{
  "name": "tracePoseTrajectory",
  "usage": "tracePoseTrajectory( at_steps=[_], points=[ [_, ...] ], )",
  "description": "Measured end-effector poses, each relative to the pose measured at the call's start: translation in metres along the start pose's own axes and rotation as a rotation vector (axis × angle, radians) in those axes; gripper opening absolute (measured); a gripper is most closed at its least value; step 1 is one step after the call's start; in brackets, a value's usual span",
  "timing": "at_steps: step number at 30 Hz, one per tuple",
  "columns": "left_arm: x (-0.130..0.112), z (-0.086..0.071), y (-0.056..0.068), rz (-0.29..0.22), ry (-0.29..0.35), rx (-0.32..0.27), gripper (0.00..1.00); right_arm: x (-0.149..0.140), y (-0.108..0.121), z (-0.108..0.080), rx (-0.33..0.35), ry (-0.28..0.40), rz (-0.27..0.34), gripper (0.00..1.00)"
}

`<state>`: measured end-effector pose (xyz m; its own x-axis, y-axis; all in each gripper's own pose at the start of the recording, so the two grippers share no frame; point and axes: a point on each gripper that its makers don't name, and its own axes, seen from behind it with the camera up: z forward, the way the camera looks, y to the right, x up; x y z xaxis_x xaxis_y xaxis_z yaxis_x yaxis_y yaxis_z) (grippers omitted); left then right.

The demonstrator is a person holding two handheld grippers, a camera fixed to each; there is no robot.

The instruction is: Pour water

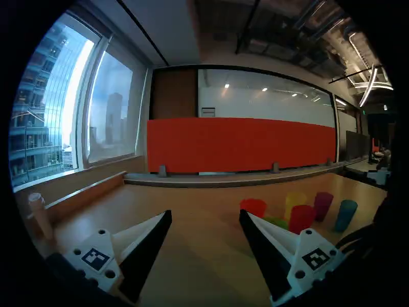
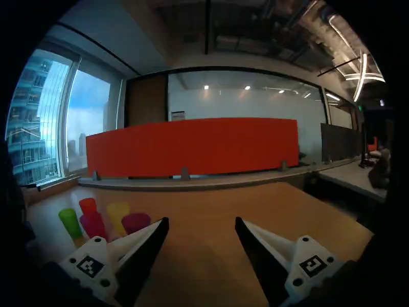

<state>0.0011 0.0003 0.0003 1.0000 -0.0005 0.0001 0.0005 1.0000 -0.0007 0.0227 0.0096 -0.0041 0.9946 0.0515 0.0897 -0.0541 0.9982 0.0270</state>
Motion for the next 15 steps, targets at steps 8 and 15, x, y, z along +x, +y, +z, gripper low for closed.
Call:
tracePoseTrajectory(
  at_steps=[8, 15],
  points=[
    [0.040, 0.008, 0.007, -0.014, -0.001, -0.030, 0.98, 0.052, 0.000, 0.001, 0.021, 0.027, -0.034, 1.00],
    [0.087, 0.017, 0.009, 0.008, 0.020, -0.048, 0.98, 0.098, -0.006, 0.005, 0.040, 0.048, -0.054, 1.00]
  ],
)
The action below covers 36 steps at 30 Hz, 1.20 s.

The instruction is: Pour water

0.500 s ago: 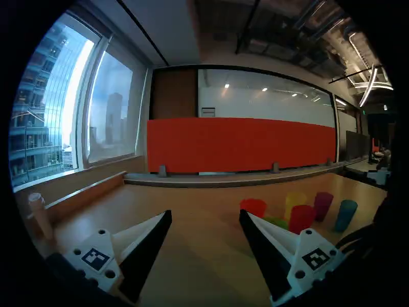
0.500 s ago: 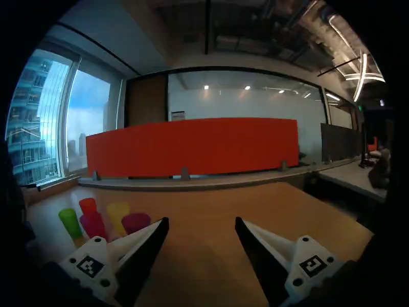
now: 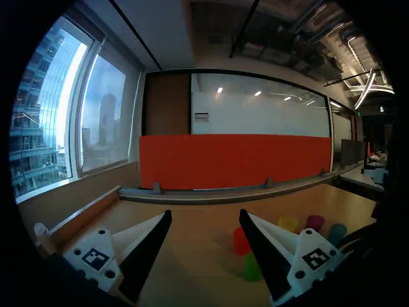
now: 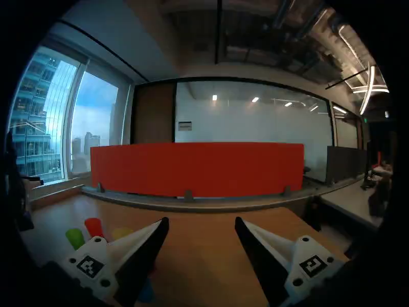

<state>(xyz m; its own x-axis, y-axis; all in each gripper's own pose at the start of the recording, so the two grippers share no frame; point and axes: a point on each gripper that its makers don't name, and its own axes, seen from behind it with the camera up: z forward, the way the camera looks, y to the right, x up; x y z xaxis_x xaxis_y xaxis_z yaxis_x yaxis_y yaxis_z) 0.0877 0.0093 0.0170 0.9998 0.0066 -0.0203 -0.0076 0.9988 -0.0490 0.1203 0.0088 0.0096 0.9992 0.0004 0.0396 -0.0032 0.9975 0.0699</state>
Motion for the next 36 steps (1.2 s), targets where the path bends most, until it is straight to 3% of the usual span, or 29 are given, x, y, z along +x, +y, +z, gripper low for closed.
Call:
tracePoseTrajectory(
  at_steps=[6, 12, 21, 30, 36],
  points=[
    [0.034, 0.007, 0.003, -0.016, 0.015, -0.032, 0.98, 0.034, -0.004, 0.004, 0.018, 0.009, -0.004, 1.00],
    [0.060, 0.010, 0.005, 0.002, 0.019, -0.050, 0.98, 0.060, -0.007, 0.007, 0.041, 0.008, 0.007, 1.00],
    [0.088, 0.014, 0.023, -0.009, 0.015, -0.137, 0.98, 0.074, -0.012, 0.012, 0.082, -0.005, -0.018, 1.00],
    [0.099, 0.012, 0.056, -0.008, 0.019, -0.284, 0.98, 0.071, -0.047, 0.006, 0.249, -0.030, -0.043, 1.00],
    [0.110, 0.007, 0.069, -0.013, 0.035, -0.362, 0.98, 0.077, -0.071, -0.003, 0.371, -0.028, -0.020, 1.00]
  ],
)
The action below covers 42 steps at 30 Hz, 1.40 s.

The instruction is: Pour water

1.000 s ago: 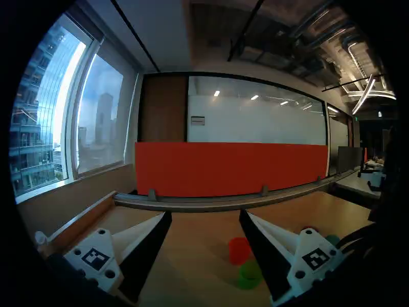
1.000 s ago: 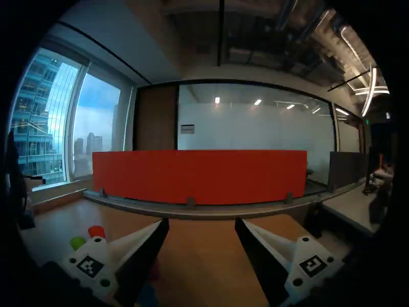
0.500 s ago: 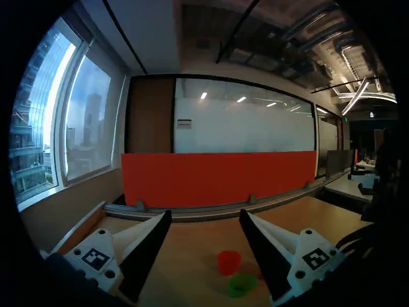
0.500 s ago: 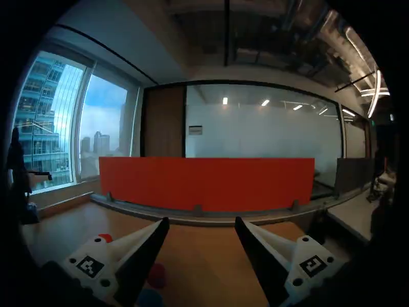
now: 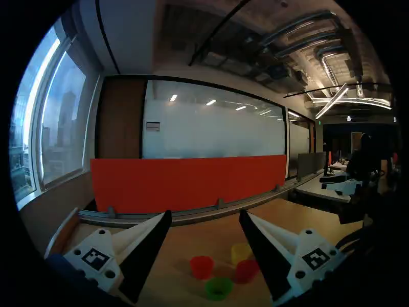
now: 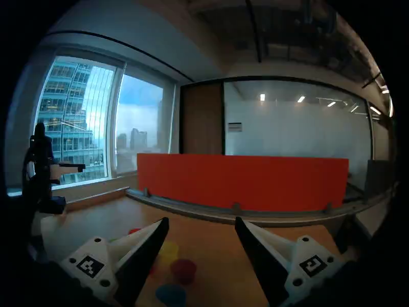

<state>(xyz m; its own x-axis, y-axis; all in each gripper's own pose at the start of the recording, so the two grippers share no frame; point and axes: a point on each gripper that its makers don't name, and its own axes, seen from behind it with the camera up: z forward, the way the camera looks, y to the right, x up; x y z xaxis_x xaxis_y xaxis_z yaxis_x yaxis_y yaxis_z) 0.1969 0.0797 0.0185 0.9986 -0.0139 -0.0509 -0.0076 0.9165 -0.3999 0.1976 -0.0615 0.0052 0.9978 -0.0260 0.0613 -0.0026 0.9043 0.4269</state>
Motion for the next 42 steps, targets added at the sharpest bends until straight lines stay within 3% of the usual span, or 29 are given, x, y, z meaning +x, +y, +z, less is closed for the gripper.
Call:
tracePoseTrajectory(
  at_steps=[9, 15, 27, 36, 42],
  points=[
    [0.004, -0.001, 0.025, -0.005, -0.006, -0.131, 0.98, 0.016, -0.026, -0.002, 0.133, 0.007, 0.022, 1.00],
    [-0.001, 0.002, 0.036, 0.000, -0.022, -0.197, 0.98, 0.015, -0.035, -0.002, 0.182, -0.007, -0.004, 1.00],
    [-0.021, 0.005, 0.054, 0.063, -0.068, -0.298, 0.98, -0.002, -0.051, -0.002, 0.268, -0.094, -0.062, 1.00],
    [-0.043, 0.009, 0.061, 0.127, -0.106, -0.338, 0.98, -0.009, -0.059, -0.005, 0.329, -0.138, -0.053, 1.00],
    [-0.060, 0.011, 0.059, 0.124, -0.140, -0.351, 0.98, -0.027, -0.061, -0.008, 0.354, -0.184, -0.077, 1.00]
  ],
)
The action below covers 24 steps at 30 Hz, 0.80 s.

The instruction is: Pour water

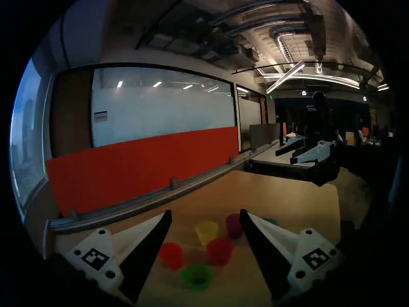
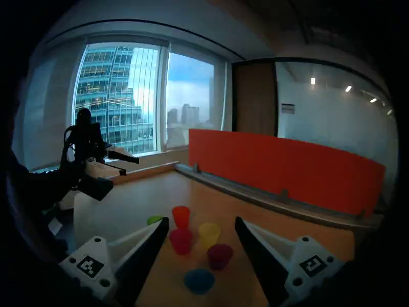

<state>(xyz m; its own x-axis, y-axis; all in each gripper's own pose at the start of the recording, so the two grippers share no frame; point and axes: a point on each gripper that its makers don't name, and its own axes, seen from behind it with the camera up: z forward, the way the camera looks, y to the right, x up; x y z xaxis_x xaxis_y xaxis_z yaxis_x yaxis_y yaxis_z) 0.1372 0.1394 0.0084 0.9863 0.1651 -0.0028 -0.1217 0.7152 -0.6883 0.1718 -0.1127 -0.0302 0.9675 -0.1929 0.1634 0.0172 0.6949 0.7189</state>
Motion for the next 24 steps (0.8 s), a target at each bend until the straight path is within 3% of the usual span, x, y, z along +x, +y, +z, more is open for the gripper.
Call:
tracePoseTrajectory(
  at_steps=[15, 24],
  points=[
    [-0.059, 0.014, 0.008, -0.030, -0.091, -0.032, 0.98, -0.050, -0.007, 0.007, 0.044, -0.103, -0.022, 1.00],
    [-0.092, 0.013, 0.012, -0.037, -0.137, -0.039, 0.99, -0.081, -0.011, 0.011, 0.060, -0.166, -0.049, 1.00]
  ],
)
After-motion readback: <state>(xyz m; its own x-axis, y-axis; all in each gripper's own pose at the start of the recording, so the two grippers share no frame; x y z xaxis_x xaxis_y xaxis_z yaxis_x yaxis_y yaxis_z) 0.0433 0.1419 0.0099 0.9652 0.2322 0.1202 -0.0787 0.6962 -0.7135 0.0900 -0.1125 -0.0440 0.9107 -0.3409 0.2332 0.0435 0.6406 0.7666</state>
